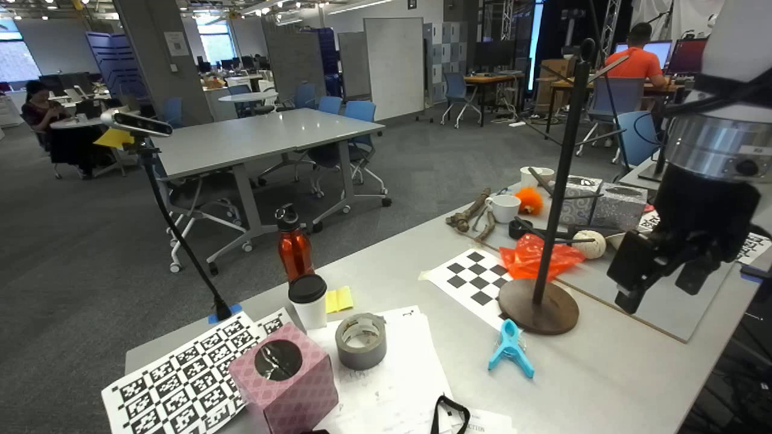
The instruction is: Pick up the peg and hang it on the black stand
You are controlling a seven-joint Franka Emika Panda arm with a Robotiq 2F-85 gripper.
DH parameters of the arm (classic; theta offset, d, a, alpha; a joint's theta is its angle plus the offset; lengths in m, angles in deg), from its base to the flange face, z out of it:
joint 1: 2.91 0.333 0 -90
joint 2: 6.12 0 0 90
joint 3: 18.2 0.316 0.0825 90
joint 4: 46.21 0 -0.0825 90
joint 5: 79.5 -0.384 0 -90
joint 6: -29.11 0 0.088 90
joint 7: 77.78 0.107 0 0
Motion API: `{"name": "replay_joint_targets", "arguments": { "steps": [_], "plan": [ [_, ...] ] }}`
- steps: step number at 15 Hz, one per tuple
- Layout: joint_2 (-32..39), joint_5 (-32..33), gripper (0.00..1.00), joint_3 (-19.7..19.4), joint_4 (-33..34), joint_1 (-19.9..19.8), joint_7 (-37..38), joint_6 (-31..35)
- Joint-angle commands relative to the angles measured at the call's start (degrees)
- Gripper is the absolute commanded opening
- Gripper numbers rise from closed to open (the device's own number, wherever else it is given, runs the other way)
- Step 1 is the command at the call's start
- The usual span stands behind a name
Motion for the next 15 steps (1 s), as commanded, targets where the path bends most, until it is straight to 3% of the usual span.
{"name": "replay_joint_targets", "arguments": {
  "steps": [1, 8, 9, 15],
  "plan": [
    [6.91, 4.2, 1.0, -0.39, 3.77, -0.41, 7.61, 5.19],
    [16.27, 9.8, 1.0, -5.12, 9.6, 1.31, 16.95, 7.51],
    [13.03, 7.82, 1.0, -4.97, 6.53, 1.38, 13.68, 7.51],
    [13.76, 7.84, 1.0, -5.41, 6.81, 1.67, 13.75, 7.52]
  ]
}}
